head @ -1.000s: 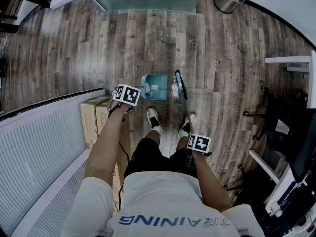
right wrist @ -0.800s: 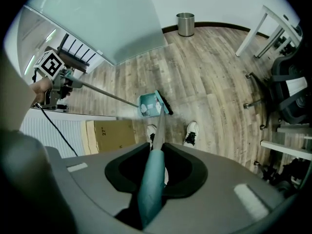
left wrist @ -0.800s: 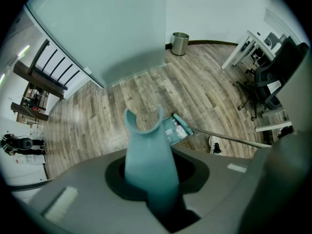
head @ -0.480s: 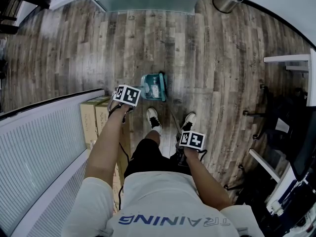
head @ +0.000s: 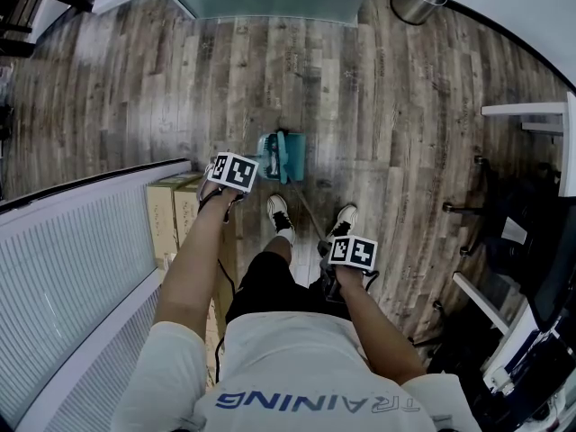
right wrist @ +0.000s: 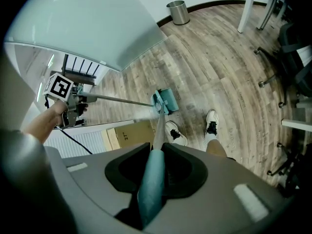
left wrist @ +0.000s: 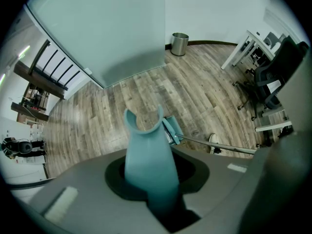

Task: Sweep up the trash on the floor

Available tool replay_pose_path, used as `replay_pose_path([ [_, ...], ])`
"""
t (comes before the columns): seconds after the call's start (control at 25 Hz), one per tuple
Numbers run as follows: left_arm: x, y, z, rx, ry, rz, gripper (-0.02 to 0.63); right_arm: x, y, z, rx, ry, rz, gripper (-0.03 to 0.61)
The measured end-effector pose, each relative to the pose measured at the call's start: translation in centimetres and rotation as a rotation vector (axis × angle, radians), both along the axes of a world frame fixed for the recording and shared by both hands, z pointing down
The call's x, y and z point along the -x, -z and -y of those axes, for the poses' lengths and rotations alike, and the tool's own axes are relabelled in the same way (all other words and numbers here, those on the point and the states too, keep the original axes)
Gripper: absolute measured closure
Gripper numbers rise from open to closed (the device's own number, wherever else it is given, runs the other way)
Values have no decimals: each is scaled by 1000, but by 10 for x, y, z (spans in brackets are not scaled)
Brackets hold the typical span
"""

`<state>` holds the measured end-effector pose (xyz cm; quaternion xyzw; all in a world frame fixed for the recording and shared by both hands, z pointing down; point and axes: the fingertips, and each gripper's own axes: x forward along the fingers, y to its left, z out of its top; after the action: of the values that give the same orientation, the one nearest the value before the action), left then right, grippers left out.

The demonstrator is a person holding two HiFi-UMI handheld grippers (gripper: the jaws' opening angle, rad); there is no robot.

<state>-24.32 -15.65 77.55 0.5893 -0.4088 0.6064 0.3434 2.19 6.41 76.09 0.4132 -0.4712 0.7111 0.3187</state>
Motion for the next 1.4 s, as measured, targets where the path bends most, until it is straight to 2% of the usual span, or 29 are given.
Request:
replay_pose_path([
  [0.16, -1, 0, -1, 0, 1, 2, 512, 2, 2, 2, -23, 65, 19, 471],
  [0.36, 0, 0, -2, -2, 1, 0, 512, -16, 7, 6, -41, 44, 25, 471],
  [0.6, -2, -1, -2, -2, 4, -3, 511, -45, 17, 3, -68, 78, -3, 471],
  [0.92, -1, -2, -5, 11, 5, -19, 495, -87, 41, 7, -135, 19, -50, 469],
  [0.96, -3, -2, -6, 12, 2, -33, 487, -93, 44, 10, -146, 10, -57, 469],
  [1.04, -11, -2, -7, 8, -5, -73, 285, -105, 49, 15, -167, -9, -74, 469],
  [1.08, -15, 0, -5, -2, -8, -88, 249, -111, 51, 17, -176, -19, -83, 469],
  [1.4, -25, 34, 15, -93, -12, -119, 226, -151, 72, 34, -233, -87, -125, 469],
])
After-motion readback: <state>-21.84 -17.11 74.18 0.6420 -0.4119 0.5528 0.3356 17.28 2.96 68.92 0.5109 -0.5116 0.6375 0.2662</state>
